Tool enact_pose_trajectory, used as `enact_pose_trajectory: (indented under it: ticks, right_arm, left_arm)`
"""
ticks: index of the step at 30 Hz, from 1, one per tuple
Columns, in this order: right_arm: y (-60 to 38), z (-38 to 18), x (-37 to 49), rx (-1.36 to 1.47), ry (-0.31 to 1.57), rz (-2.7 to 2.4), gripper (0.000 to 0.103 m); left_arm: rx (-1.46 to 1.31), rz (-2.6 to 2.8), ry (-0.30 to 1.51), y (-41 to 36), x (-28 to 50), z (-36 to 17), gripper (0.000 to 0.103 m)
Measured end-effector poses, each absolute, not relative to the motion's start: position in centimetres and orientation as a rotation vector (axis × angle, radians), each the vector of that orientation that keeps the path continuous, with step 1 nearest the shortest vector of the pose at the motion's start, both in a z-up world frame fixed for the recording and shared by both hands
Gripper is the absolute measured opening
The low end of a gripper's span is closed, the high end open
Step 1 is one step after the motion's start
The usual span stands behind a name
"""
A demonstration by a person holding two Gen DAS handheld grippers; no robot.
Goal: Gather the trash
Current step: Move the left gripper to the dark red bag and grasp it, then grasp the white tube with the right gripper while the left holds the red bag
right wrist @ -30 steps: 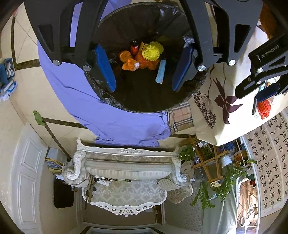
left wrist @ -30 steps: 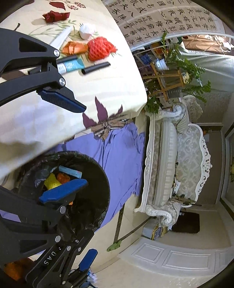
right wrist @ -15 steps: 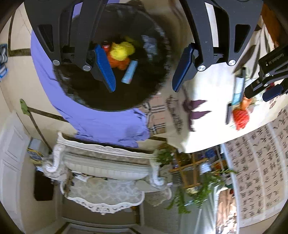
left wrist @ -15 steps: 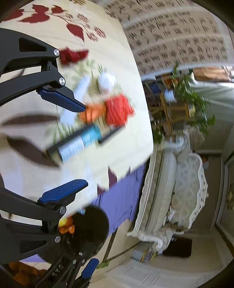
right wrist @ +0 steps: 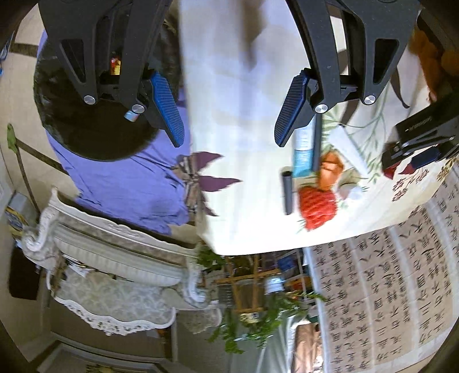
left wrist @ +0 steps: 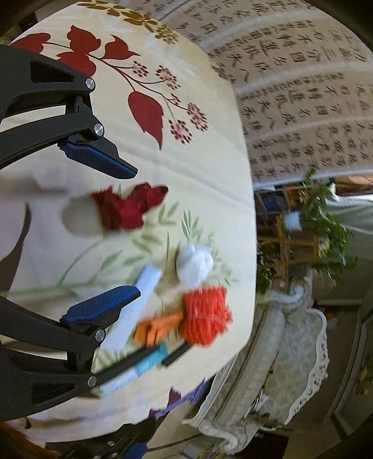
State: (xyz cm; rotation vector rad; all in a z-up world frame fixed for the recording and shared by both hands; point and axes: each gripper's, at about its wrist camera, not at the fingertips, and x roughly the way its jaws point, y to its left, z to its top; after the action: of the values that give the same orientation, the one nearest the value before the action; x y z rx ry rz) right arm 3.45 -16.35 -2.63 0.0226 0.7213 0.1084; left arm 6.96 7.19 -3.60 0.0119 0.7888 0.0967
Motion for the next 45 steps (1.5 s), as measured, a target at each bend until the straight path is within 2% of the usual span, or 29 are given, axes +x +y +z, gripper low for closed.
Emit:
enact_pose_trajectory:
  ticks: [3, 8, 10, 15, 28, 38, 45]
  right_arm:
    - [-14.9, -2.6, 3.9, 0.005, 0.728, 0.136, 0.064]
    - [-13.3, -2.9, 4.3, -0.013, 0.742, 0.17, 0.064]
    - [-12.9, -3.1, 4.5, -0.017, 0.746, 0.177, 0.064]
    - [-11.8, -3.1, 4.7, -0.027, 0.751, 0.196, 0.064]
    - [-6.7, -3.4, 5.2, -0.067, 0.778, 0.325, 0.064]
    - [-4.0, -4.7, 7.7, -0.095, 0.884, 0.373, 0.063]
    - [-3.0, -5.0, 6.4, -0.122, 0.911, 0.418, 0.062]
  left_arm:
    - [0.001, 0.101, 0.808, 8.2, 7.9, -4.1, 0.074]
    - [-0.023, 0.067, 0.858, 8.8, 8.6, -4.9, 0.05]
    - [-0.023, 0.057, 0.868, 8.8, 8.5, -5.1, 0.036]
    - [-0.035, 0.032, 0.863, 8.8, 8.2, -5.1, 0.029]
    - [-0.057, 0.059, 0.835, 12.1, 6.0, -4.2, 0.028]
    - [-0.078, 0.083, 0.838, 14.0, 4.8, -4.5, 0.028]
    - [-0.092, 0.073, 0.837, 14.4, 4.6, -4.6, 0.028]
